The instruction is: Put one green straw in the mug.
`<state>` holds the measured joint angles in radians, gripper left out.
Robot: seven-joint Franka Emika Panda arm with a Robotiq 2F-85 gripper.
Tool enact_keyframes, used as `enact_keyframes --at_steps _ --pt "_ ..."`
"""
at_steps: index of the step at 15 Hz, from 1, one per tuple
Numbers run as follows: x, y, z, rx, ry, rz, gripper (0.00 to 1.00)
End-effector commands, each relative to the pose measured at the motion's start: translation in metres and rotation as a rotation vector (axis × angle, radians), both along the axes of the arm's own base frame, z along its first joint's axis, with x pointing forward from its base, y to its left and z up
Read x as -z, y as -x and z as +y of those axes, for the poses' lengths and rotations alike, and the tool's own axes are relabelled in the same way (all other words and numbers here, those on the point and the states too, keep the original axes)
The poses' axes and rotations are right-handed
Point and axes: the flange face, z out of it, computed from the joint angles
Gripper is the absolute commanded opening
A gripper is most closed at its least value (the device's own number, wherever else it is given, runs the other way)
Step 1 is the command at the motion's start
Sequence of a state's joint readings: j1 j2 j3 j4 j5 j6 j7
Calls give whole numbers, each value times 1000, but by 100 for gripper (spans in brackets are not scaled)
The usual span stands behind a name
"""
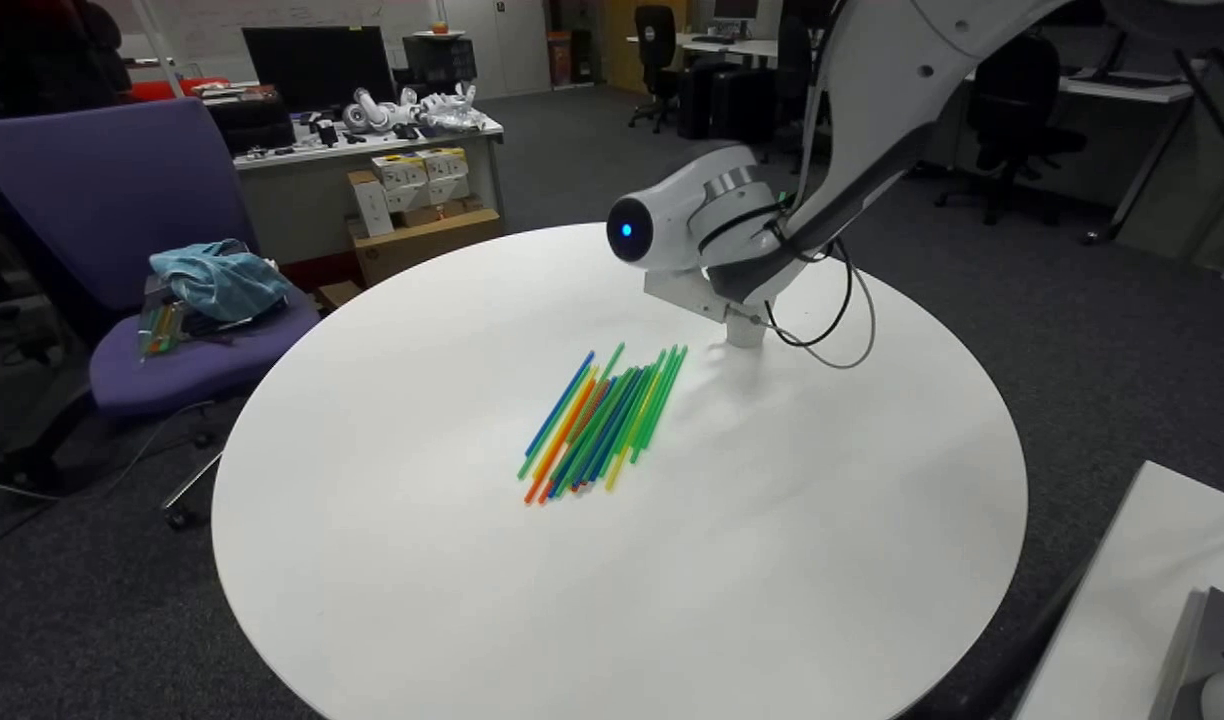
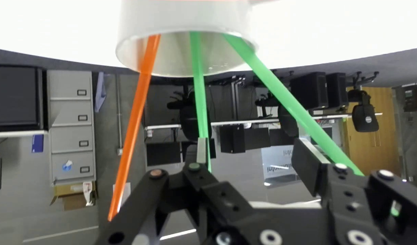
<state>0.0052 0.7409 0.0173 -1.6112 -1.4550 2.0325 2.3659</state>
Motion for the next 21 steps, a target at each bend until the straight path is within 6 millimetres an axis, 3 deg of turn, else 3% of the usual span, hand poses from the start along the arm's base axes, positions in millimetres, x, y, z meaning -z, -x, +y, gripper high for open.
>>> enact_keyframes --at_steps 1,3,6,11,18,21 --pt "-63 14 -14 -75 -181 -6 99" --pt "-81 16 -22 -123 -282 -10 100" --pt "-94 22 -35 -201 -439 -20 100" --pt "-78 39 -37 -334 -689 4 100" --pt "-64 71 11 -500 -986 205 100" --pt "-77 73 19 -558 -1137 318 100"
